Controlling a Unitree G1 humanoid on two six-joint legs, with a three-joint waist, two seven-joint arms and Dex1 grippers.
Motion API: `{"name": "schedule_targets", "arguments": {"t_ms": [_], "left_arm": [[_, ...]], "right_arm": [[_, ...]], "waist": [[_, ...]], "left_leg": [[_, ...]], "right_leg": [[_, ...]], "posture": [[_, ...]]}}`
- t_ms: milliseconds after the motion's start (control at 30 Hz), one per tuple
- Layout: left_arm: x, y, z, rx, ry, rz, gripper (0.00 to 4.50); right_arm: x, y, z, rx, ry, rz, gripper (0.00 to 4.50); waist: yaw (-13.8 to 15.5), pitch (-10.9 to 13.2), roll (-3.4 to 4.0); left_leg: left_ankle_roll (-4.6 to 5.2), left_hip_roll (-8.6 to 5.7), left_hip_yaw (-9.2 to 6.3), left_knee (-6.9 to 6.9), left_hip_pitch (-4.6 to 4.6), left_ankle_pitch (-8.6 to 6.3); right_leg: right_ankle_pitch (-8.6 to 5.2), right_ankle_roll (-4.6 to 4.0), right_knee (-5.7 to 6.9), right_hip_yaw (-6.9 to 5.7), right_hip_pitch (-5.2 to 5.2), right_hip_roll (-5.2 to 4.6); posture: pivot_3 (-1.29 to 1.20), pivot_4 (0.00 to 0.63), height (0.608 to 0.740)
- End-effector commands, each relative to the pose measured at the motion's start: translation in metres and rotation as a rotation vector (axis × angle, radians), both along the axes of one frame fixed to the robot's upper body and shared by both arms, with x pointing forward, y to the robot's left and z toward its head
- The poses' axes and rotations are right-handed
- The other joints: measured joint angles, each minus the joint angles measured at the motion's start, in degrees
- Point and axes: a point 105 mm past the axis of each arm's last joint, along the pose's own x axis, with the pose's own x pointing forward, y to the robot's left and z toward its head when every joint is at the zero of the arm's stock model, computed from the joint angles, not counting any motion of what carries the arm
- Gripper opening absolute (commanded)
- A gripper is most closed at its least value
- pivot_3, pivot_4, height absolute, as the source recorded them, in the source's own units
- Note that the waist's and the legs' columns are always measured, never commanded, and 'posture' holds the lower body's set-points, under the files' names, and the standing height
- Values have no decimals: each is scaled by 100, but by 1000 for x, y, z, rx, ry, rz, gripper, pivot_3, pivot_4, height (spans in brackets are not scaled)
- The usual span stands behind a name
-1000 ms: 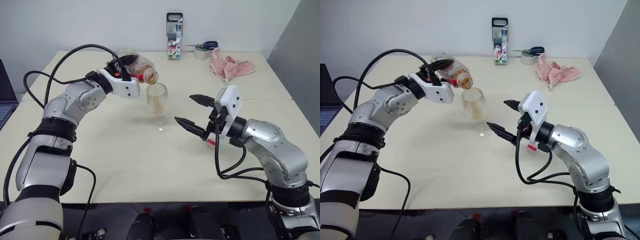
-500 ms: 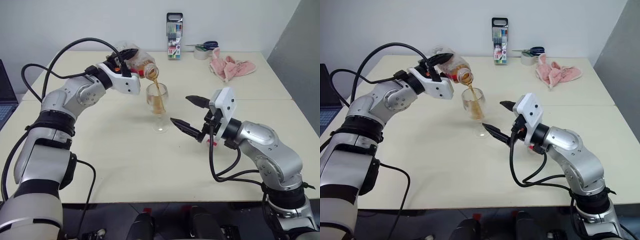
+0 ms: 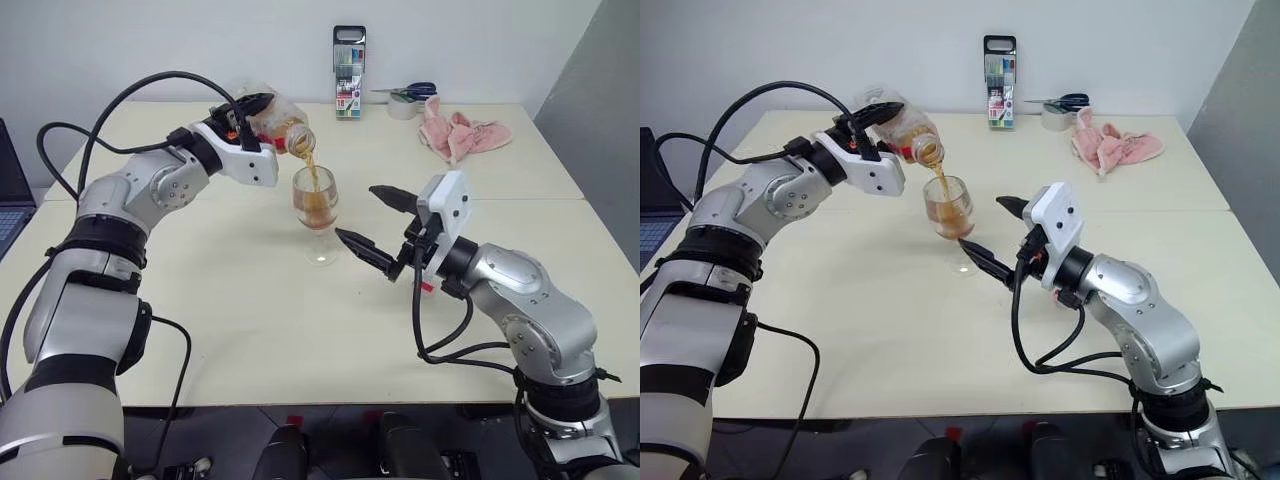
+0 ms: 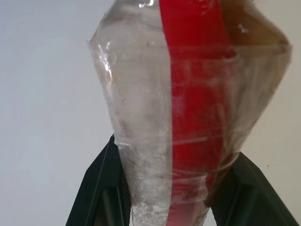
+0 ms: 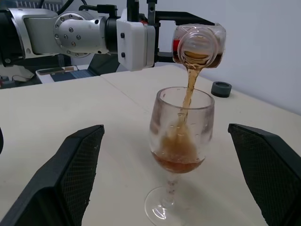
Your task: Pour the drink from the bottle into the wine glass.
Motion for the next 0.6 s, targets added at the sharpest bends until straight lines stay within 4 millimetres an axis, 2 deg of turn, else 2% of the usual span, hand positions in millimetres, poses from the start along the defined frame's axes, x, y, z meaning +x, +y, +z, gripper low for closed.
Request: {"name": "schedule_targets", "arguments": {"t_ms": [33,600], "left_arm": [[-4,2,24,-7,-73,-3,1691],[-4,4,29,0,-87,7,1691]], "right_arm": [[-7,5,8,20,-61,6,4500],[-6,7,2,72,-46,9,4500]], "waist": [[-2,0,0],[-3,0,0]], "left_leg": [[0,0,1,0,0,0],[0,0,1,1,0,0]], "right_leg": [[0,0,0,1,-1,0],[0,0,2,1,-2,0]], "posture": [[0,150,740],[0,150,740]]}}
